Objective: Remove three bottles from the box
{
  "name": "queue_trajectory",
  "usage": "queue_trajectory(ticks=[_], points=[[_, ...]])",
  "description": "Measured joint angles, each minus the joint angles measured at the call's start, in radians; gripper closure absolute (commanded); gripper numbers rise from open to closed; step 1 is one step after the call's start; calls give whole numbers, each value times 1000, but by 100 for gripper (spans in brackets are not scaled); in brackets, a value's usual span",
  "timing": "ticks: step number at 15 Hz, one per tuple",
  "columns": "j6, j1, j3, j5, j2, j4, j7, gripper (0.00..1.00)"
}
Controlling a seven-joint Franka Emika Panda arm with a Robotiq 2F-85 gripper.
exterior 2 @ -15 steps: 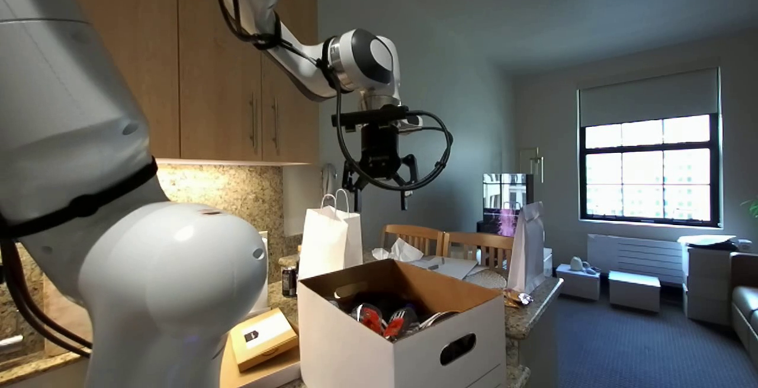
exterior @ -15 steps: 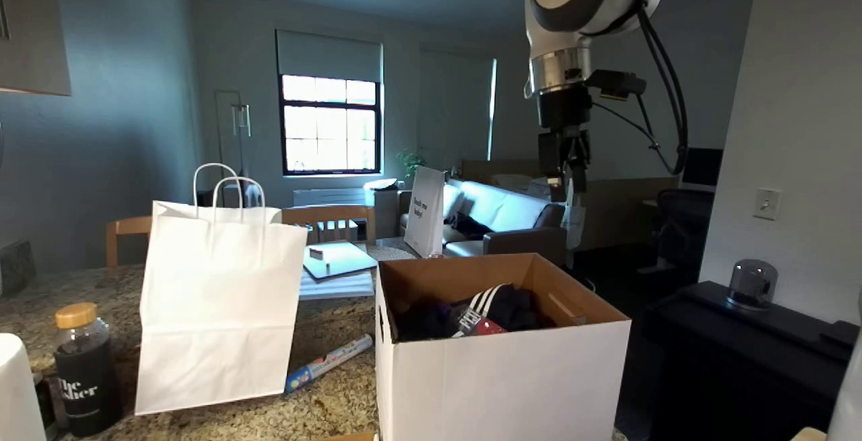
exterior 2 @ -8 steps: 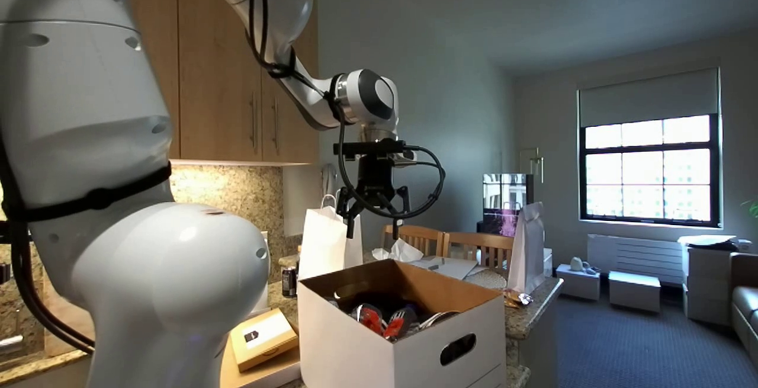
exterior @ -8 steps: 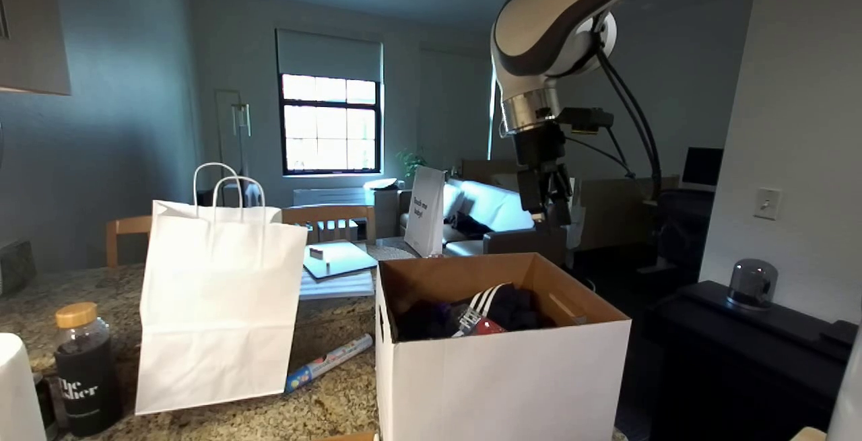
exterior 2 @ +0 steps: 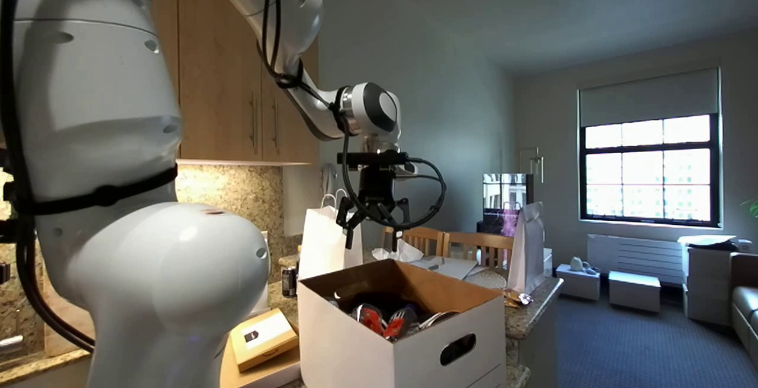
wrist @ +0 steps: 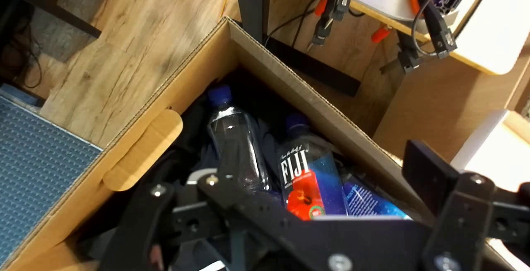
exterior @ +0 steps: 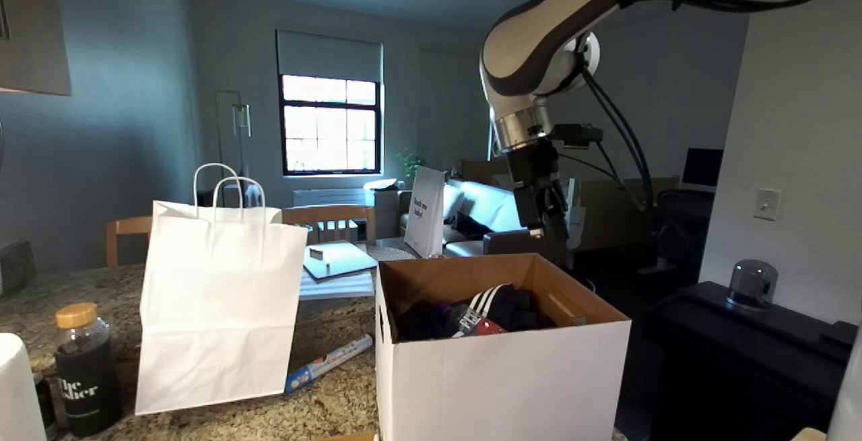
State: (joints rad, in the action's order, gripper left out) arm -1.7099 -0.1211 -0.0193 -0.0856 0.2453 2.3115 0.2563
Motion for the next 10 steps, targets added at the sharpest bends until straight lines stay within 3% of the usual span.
queue_trajectory(ticks=[10], points=[[42,-1,-41,30,-387,-228,135,0]])
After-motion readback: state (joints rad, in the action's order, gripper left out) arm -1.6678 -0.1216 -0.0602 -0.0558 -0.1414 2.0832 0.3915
